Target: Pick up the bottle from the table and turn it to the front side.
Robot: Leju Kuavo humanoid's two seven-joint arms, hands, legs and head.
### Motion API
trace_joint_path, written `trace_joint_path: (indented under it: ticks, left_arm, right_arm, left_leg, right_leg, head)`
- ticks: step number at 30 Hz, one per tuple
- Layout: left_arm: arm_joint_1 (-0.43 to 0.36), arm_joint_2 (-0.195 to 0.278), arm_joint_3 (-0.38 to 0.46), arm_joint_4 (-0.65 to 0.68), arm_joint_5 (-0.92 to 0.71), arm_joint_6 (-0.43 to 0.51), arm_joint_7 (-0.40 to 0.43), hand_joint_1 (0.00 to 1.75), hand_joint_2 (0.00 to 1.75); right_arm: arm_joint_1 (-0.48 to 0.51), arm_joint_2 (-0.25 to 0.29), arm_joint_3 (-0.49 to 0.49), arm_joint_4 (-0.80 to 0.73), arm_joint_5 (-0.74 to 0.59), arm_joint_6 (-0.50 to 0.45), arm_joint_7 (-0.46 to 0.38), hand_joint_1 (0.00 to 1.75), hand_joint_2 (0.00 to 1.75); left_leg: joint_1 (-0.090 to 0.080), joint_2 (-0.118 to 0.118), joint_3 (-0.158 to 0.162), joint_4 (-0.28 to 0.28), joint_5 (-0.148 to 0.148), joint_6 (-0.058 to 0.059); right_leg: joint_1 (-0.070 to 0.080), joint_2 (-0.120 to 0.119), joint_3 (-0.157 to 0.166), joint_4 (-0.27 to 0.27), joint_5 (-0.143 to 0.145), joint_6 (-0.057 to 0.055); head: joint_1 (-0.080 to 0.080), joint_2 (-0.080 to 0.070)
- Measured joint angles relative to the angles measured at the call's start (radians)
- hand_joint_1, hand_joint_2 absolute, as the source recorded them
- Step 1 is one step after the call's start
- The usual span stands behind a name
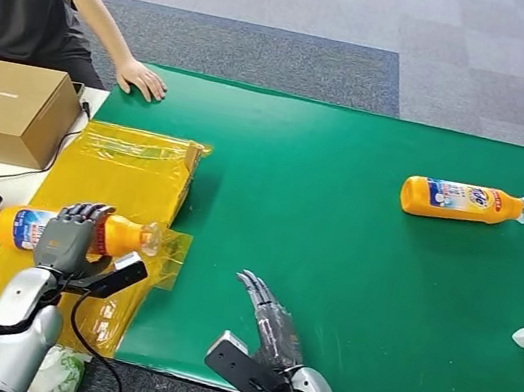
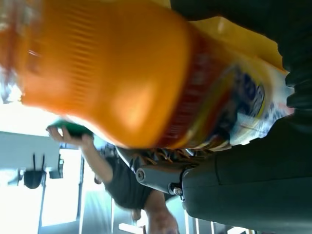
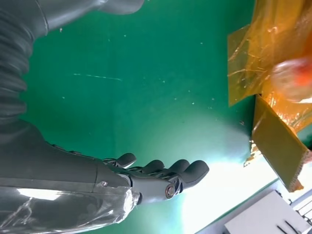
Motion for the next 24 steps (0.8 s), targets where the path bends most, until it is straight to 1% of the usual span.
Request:
trace_joint_path:
  ticks: [4, 8, 10, 12, 18, 20, 22, 24]
  left_arm:
    - [-0.009, 0.0, -0.012, 0.035, 0.119, -0.053, -0.058, 0.0, 1.75]
    - [0.007, 0.0, -0.014, 0.013, 0.348, -0.155, -0.165, 0.0, 1.75]
    - [0.035, 0.002, -0.014, -0.025, 0.444, -0.202, -0.209, 0.0, 1.75]
    - [0.064, 0.005, -0.014, -0.061, 0.503, -0.23, -0.237, 0.0, 1.75]
    - [0.159, 0.007, -0.014, -0.198, 0.603, -0.245, -0.297, 0.0, 1.75]
    - [0.195, -0.002, -0.01, -0.261, 0.675, -0.256, -0.347, 0.0, 1.75]
    - [0.226, -0.021, 0.002, -0.331, 0.778, -0.286, -0.413, 0.0, 1.75]
    - [0.246, -0.037, 0.013, -0.378, 0.847, -0.314, -0.45, 0.0, 1.75]
  right_arm:
    - [-0.002, 0.0, 0.0, 0.016, -0.008, 0.002, -0.002, 0.0, 1.75]
    - [-0.001, 0.0, -0.001, 0.026, -0.026, -0.008, -0.004, 0.0, 1.75]
    - [0.001, 0.0, 0.0, 0.031, -0.035, -0.017, -0.006, 0.0, 1.75]
    - [0.004, -0.001, 0.0, 0.037, -0.041, -0.022, -0.007, 0.0, 1.75]
    - [0.011, -0.004, -0.002, 0.045, -0.057, -0.037, 0.0, 0.0, 1.75]
    - [0.017, -0.005, -0.004, 0.042, -0.06, -0.042, 0.009, 0.0, 1.75]
    - [0.027, -0.007, -0.008, 0.033, -0.061, -0.045, 0.02, 0.0, 1.75]
    - [0.036, -0.009, -0.013, 0.023, -0.062, -0.046, 0.025, 0.0, 1.75]
  left_leg:
    - [0.0, 0.0, 0.0, 0.0, 0.0, 0.0]
    - [0.0, 0.0, 0.0, 0.0, 0.0, 0.0]
    - [0.0, 0.0, 0.0, 0.0, -0.001, 0.0]
    - [0.0, 0.0, -0.001, 0.0, -0.001, 0.0]
    - [0.0, 0.0, -0.001, 0.0, -0.001, -0.001]
    - [0.0, 0.0, -0.001, 0.0, -0.001, -0.001]
    - [0.0, 0.0, -0.001, 0.0, -0.002, 0.0]
    - [0.0, 0.0, -0.001, 0.0, -0.002, 0.0]
  right_leg:
    - [0.0, 0.0, 0.0, 0.0, 0.0, 0.0]
    - [0.0, 0.0, 0.0, 0.0, 0.0, 0.0]
    - [0.0, 0.0, -0.001, 0.0, 0.0, 0.0]
    - [0.0, 0.0, -0.001, 0.0, -0.001, 0.0]
    - [0.0, 0.001, -0.001, 0.0, -0.001, 0.0]
    - [0.0, 0.001, -0.001, 0.0, -0.001, 0.0]
    - [0.0, 0.001, -0.001, 0.0, -0.001, 0.0]
    - [0.0, 0.0, -0.001, 0.0, -0.002, 0.001]
  head:
    - [0.0, 0.0]
    - [0.0, 0.0]
    - [0.0, 0.0]
    - [0.0, 0.0]
    - [0.0, 0.0]
    - [0.0, 0.0]
    - [0.0, 0.0]
    - [0.0, 0.0]
